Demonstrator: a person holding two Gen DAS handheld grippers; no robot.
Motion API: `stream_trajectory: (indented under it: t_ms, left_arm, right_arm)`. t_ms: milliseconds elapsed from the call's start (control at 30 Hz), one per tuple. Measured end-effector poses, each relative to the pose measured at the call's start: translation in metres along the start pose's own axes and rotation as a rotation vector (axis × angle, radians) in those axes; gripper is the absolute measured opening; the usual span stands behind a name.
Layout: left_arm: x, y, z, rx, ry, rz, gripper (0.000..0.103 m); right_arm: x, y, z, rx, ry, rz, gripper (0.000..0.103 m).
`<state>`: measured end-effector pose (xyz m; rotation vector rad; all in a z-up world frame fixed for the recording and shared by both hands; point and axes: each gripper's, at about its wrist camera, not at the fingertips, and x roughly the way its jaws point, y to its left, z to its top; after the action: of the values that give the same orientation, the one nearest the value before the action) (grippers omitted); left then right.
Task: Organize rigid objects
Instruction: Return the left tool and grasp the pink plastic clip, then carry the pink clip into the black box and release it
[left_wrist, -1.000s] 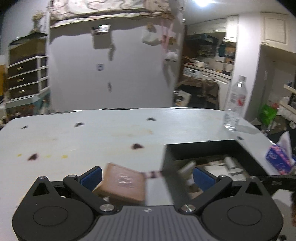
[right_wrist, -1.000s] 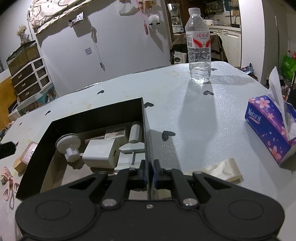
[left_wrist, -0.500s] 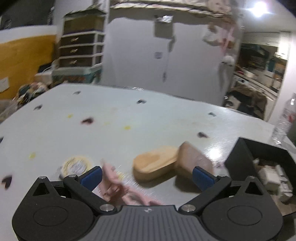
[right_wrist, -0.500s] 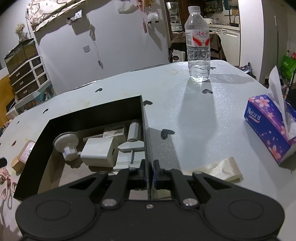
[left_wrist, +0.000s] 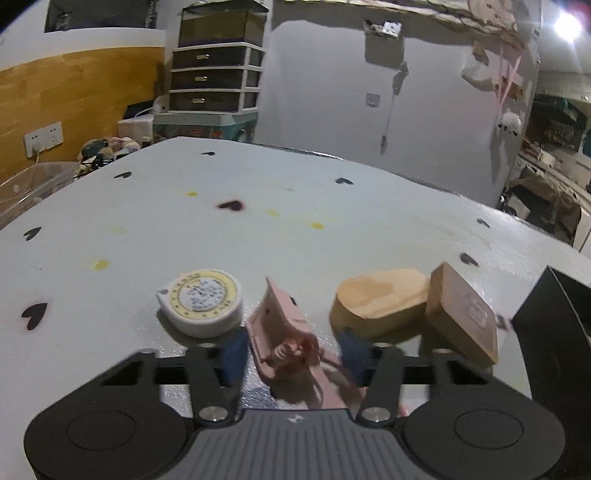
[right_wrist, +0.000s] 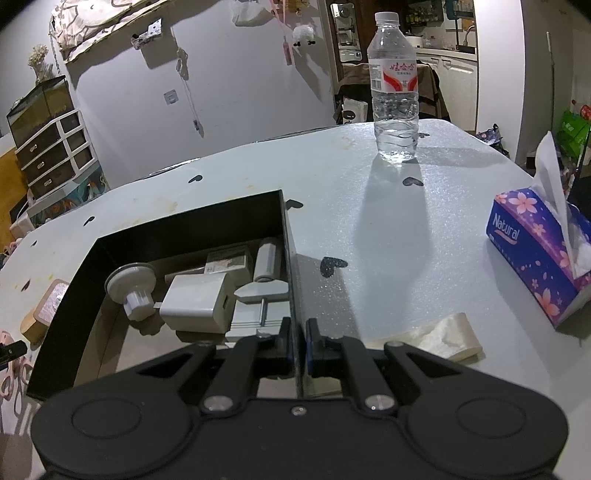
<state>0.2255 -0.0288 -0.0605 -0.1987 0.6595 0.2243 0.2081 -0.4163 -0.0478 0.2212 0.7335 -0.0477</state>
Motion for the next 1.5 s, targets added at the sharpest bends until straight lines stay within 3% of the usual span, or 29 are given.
stream_trajectory:
  t_ms: [167, 200, 600, 733, 933, 1167, 1333, 1500]
  left_arm:
    - [-0.003, 0.005, 0.001, 0.003, -0.004, -0.026, 0.038]
    - [-0.004, 0.004, 0.001, 0.012, -0.012, -0.028, 0.031]
    - [-0.018, 0.001, 0.007, 0.023, -0.057, -0.103, 0.032]
    - [-0.031, -0.008, 0.022, 0.026, -0.091, -0.185, 0.032]
    - [-0.050, -0.042, 0.040, 0.077, -0.134, -0.388, 0.032]
    - [-0.052, -0.107, 0.038, 0.283, -0.126, -0.664, 0.032]
    - [-0.053, -0.153, 0.027, 0.548, -0.209, -0.768, 0.032]
    - [-0.040, -0.182, 0.024, 0.803, -0.193, -0.880, 0.032]
  right_arm:
    - [0.000, -0.001, 0.000, 0.002, 0.000, 0.000, 0.007]
    - [0.000, -0.001, 0.000, 0.002, 0.000, 0.000, 0.007]
    - [0.000, 0.000, 0.000, 0.002, 0.000, 0.000, 0.007]
    - [0.000, -0.001, 0.000, 0.002, -0.001, 0.001, 0.007]
    - [0.000, -0.002, 0.000, 0.006, -0.003, 0.004, 0.007]
    - [0.000, -0.002, 0.000, 0.006, -0.005, 0.011, 0.007]
    - [0.000, -0.002, 0.000, 0.006, -0.006, 0.011, 0.007]
    - [0.000, -0.003, 0.000, 0.005, -0.004, 0.009, 0.007]
